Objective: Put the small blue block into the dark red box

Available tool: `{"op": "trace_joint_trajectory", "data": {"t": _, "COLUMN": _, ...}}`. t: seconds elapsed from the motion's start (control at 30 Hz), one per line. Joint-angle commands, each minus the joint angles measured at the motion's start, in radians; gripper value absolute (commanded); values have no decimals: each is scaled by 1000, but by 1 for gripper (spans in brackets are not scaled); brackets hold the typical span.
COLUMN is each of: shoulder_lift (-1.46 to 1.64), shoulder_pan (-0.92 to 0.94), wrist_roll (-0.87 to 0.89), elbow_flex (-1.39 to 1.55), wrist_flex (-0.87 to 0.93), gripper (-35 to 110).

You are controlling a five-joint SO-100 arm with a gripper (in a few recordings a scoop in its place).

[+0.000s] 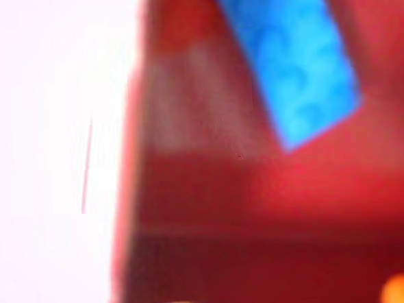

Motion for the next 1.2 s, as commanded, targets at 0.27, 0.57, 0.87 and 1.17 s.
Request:
{"op": "trace_joint_trajectory", "data": {"t": 0.27, "shoulder_lift": 923, "shoulder_pan": -500, "wrist_roll": -362, "elbow_flex": 649, "wrist_flex": -155, "gripper": 2}}
{"op": "trace_joint_trajectory", "data": {"t": 0.57, "shoulder_lift": 1628, "shoulder_pan": -775, "wrist_roll": -476, "elbow_flex": 1003, "wrist_flex": 31, "gripper": 5}}
{"op": "trace_joint_trajectory", "data": {"t": 0.87, "shoulder_lift": 1626, "shoulder_pan": -992, "wrist_roll": -526, "elbow_flex": 1081, "wrist_flex": 84, "gripper": 0}}
{"op": "trace_joint_trajectory", "data": {"t": 1.17, "shoulder_lift": 1626, "shoulder_pan": -1080, "wrist_roll": -528, "elbow_flex": 1279, "wrist_flex": 17, "gripper": 0}}
